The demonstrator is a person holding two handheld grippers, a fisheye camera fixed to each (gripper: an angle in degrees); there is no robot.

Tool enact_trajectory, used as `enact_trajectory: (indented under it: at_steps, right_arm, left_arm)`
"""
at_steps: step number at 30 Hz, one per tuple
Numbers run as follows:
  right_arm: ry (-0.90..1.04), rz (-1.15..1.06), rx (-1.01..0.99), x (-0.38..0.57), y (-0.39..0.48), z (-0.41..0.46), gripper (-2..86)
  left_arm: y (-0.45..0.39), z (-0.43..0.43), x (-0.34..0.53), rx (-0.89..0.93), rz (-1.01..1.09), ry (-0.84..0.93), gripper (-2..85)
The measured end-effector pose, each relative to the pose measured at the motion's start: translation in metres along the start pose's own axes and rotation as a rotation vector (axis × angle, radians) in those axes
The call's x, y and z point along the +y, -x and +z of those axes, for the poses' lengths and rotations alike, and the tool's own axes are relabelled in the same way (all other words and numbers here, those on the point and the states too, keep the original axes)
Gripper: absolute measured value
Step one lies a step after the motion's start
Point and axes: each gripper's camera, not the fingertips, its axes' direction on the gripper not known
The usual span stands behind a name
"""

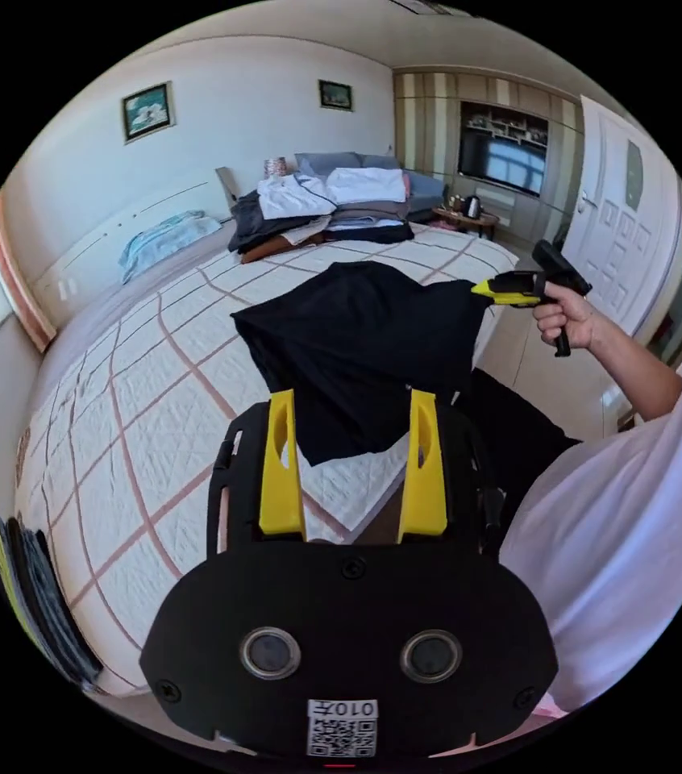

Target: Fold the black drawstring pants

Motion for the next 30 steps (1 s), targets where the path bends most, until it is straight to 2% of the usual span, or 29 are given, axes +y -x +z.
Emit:
enact_trajectory:
  at_steps: [2, 6, 10, 12, 14, 16, 20, 26, 30]
  right_arm:
    - [0.0, 0.02, -0.027, -0.002, -0.011, 0.006, 5.4]
    - [-0.005, 0.085, -0.103, -0.001, -0.036, 0.017, 5.6]
    - [-0.007, 0.096, -0.106, -0.001, -0.045, 0.027, 5.5]
    - [-0.004, 0.091, -0.088, -0.003, -0.047, 0.028, 5.4]
    - [0.002, 0.091, -0.061, -0.003, -0.05, 0.029, 5.2]
    - [0.016, 0.105, -0.042, -0.001, -0.056, 0.032, 4.8]
    - [-0.018, 0.136, -0.076, 0.01, -0.07, 0.042, 4.4]
    - [-0.045, 0.101, 0.006, 0.017, -0.067, 0.049, 3.9]
    - [-0.076, 0.067, 0.035, 0.023, -0.065, 0.044, 2.8]
  left_arm:
    - [-0.044, 0.031, -0.023, 0.007, 0.163, 0.062, 17.7]
    - [-0.106, 0.064, -0.039, -0.063, 0.352, 0.091, 17.8]
    - [-0.142, 0.089, -0.058, -0.305, 0.452, 0.083, 15.3]
    - [-0.145, 0.087, -0.068, -0.291, 0.476, 0.068, 12.8]
    - [-0.14, 0.078, -0.078, -0.114, 0.53, 0.047, 8.4]
    - [-0.129, 0.078, -0.084, -0.029, 0.524, 0.075, 5.7]
    - [-0.088, 0.077, -0.097, 0.058, 0.365, 0.063, 1.4]
    - [-0.032, 0.074, -0.113, 0.03, 0.139, 0.018, 0.4]
    - [-0.017, 0.081, -0.118, 0.068, 0.154, 0.041, 0.6]
